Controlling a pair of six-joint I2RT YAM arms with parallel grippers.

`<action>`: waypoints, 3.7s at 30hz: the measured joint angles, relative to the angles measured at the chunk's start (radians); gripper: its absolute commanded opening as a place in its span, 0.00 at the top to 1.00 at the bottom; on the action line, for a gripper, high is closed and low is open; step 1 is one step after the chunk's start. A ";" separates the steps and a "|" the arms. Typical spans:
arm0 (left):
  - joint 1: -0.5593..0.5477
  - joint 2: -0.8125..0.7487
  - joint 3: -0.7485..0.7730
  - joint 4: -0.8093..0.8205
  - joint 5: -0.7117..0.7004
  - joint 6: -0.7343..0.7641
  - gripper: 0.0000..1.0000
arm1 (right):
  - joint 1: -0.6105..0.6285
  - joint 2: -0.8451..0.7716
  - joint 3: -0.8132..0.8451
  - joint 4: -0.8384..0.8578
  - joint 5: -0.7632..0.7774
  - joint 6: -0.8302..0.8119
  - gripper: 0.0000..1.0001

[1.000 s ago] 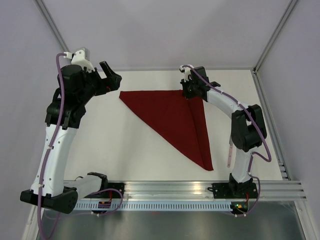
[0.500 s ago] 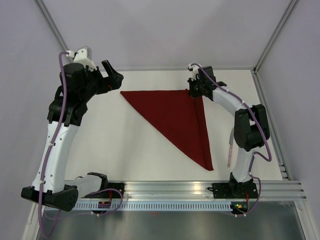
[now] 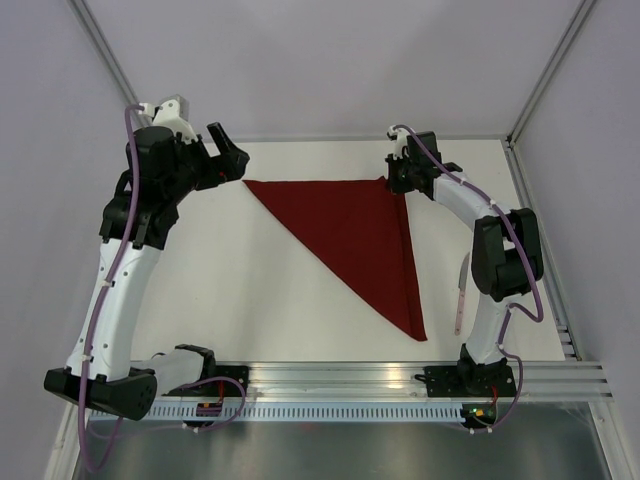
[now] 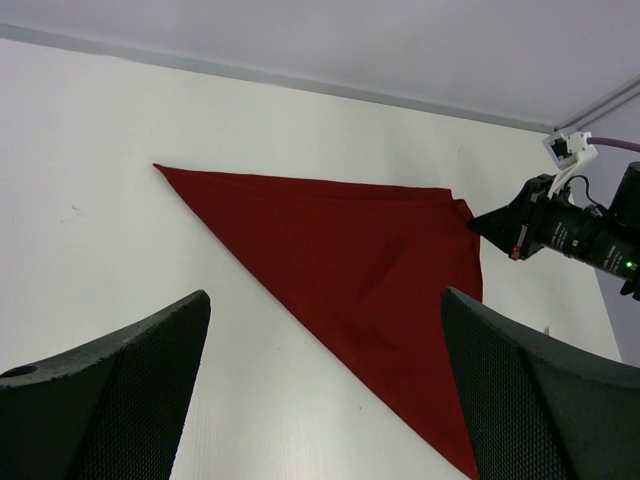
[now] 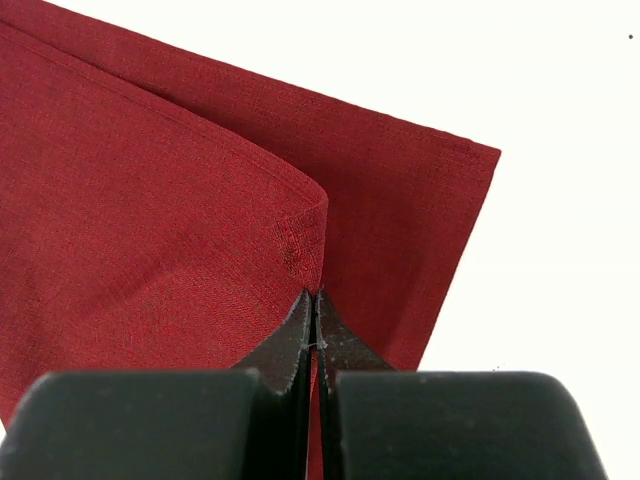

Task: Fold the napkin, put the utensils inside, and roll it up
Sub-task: Fold the napkin, then grab a utensil with the right arm

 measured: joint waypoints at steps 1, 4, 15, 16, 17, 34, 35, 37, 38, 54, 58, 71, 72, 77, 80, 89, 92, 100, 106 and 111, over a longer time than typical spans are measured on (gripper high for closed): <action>0.000 0.000 -0.003 0.001 0.000 0.000 0.00 | -0.001 0.000 0.000 0.000 0.000 0.000 0.99; 0.000 0.003 -0.003 0.002 0.000 0.000 0.00 | -0.003 0.000 0.000 0.001 0.000 0.000 0.99; 0.000 0.010 -0.003 0.005 0.002 0.000 0.00 | -0.026 0.000 0.003 0.006 0.001 0.000 0.99; 0.000 0.012 -0.003 0.005 0.003 0.000 0.00 | -0.028 0.000 0.005 0.006 0.001 0.000 1.00; 0.000 0.013 -0.003 0.006 0.004 0.000 0.00 | -0.030 0.000 0.007 0.006 0.001 0.000 0.99; 0.000 0.035 -0.019 0.013 0.018 0.000 0.00 | -0.054 0.000 0.023 0.014 0.001 0.000 1.00; 0.000 0.037 -0.019 0.013 0.018 0.000 0.00 | -0.054 0.000 0.023 0.014 0.001 0.000 1.00; 0.000 0.041 -0.020 0.014 0.018 0.000 0.00 | -0.055 0.001 0.024 0.014 0.001 0.000 1.00; 0.000 0.042 -0.020 0.014 0.018 0.000 0.00 | -0.055 0.003 0.025 0.014 0.001 0.000 1.00; 0.000 0.047 -0.068 0.045 0.026 0.000 0.00 | -0.058 0.063 0.034 0.021 0.016 -0.004 1.00; 0.000 0.047 -0.098 0.053 0.029 0.000 0.00 | -0.063 0.087 0.045 0.020 0.028 -0.013 1.00; 0.000 0.042 -0.172 0.103 0.075 0.000 0.00 | -0.072 0.184 0.124 0.008 0.088 -0.047 0.41; 0.000 0.039 -0.183 0.108 0.079 0.000 0.00 | -0.076 0.192 0.142 -0.003 0.093 -0.050 0.40; 0.000 0.002 -0.255 0.130 0.112 0.000 0.00 | -0.123 0.190 0.201 -0.063 0.096 -0.055 0.39; 0.000 -0.047 -0.308 0.145 0.131 -0.001 0.00 | -0.173 0.112 0.130 -0.116 0.096 -0.071 0.40; 0.000 -0.249 -0.517 0.245 0.193 -0.047 0.00 | -0.338 -0.320 -0.257 -0.383 0.089 -0.250 0.38; 0.000 -0.273 -0.572 0.275 0.212 -0.063 0.00 | -0.373 -0.362 -0.329 -0.467 0.088 -0.328 0.37; 0.000 -0.277 -0.630 0.333 0.254 -0.084 0.00 | -0.373 -0.325 -0.454 -0.591 0.070 -0.454 0.38; 0.000 -0.295 -0.647 0.343 0.254 -0.095 0.00 | -0.370 -0.294 -0.520 -0.593 0.074 -0.503 0.38; 0.000 -0.303 -0.647 0.348 0.254 -0.096 0.00 | -0.357 -0.283 -0.556 -0.592 0.097 -0.543 0.43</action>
